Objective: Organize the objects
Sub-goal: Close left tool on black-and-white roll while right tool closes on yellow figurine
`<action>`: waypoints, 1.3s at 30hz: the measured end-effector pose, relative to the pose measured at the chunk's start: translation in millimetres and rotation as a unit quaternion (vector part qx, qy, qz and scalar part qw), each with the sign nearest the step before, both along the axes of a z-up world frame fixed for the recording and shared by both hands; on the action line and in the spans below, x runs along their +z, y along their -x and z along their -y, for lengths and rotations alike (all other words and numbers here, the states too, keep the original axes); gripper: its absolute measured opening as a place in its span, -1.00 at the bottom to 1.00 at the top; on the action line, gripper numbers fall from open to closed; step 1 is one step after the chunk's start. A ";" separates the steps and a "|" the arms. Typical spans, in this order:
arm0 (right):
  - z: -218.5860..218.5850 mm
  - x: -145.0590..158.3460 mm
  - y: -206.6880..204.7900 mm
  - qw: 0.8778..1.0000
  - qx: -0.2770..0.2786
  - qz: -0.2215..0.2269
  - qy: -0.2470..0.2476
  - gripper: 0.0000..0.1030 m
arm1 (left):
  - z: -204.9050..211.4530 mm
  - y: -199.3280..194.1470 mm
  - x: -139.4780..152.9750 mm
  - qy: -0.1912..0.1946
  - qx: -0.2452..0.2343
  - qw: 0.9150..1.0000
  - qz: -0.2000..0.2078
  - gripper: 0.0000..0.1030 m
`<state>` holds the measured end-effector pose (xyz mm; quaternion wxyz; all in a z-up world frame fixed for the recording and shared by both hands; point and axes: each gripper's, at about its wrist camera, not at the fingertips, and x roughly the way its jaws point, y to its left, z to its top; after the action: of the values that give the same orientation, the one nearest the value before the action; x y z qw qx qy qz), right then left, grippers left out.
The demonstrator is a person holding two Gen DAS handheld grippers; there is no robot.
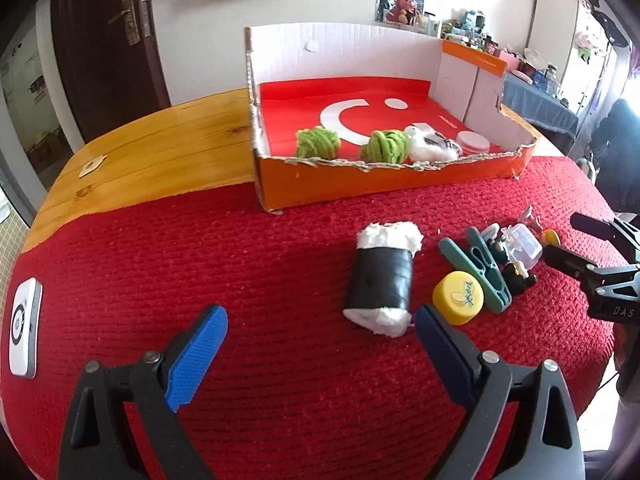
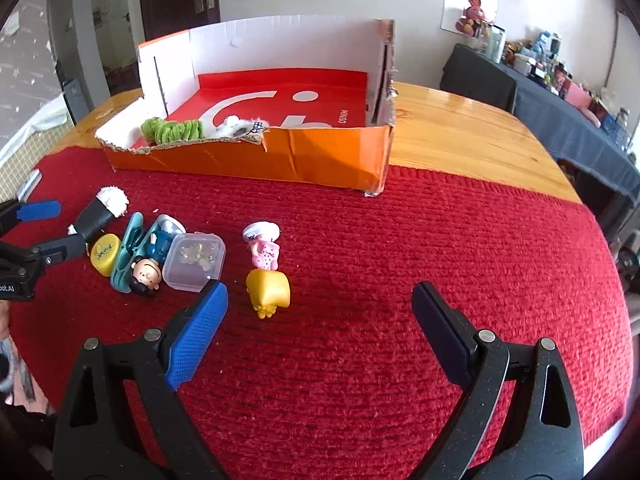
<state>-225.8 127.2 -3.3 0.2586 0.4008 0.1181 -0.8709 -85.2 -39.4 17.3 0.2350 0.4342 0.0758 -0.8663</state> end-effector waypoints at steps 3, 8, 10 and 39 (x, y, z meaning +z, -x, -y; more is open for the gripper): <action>6.5 -4.0 2.8 1.000 0.004 -0.006 -0.020 0.81 | 0.5 7.0 -0.9 0.005 -0.005 1.000 0.005 0.88; 7.8 -3.8 9.4 1.000 0.016 0.012 -0.001 0.49 | 1.5 15.5 -0.8 0.002 -0.019 1.000 0.004 0.78; 8.6 -2.2 10.4 1.000 0.020 0.010 0.004 0.31 | 1.8 18.4 -1.9 -0.003 -0.026 1.000 0.002 0.73; -1.9 31.7 1.3 0.992 0.074 0.005 0.102 -0.62 | -15.4 3.2 33.6 0.020 -0.049 0.995 -0.082 -0.32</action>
<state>-227.2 129.1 28.4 0.3622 0.3665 0.0566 -0.8551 -88.4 -24.0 50.8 0.1937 0.3598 0.0559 -0.9110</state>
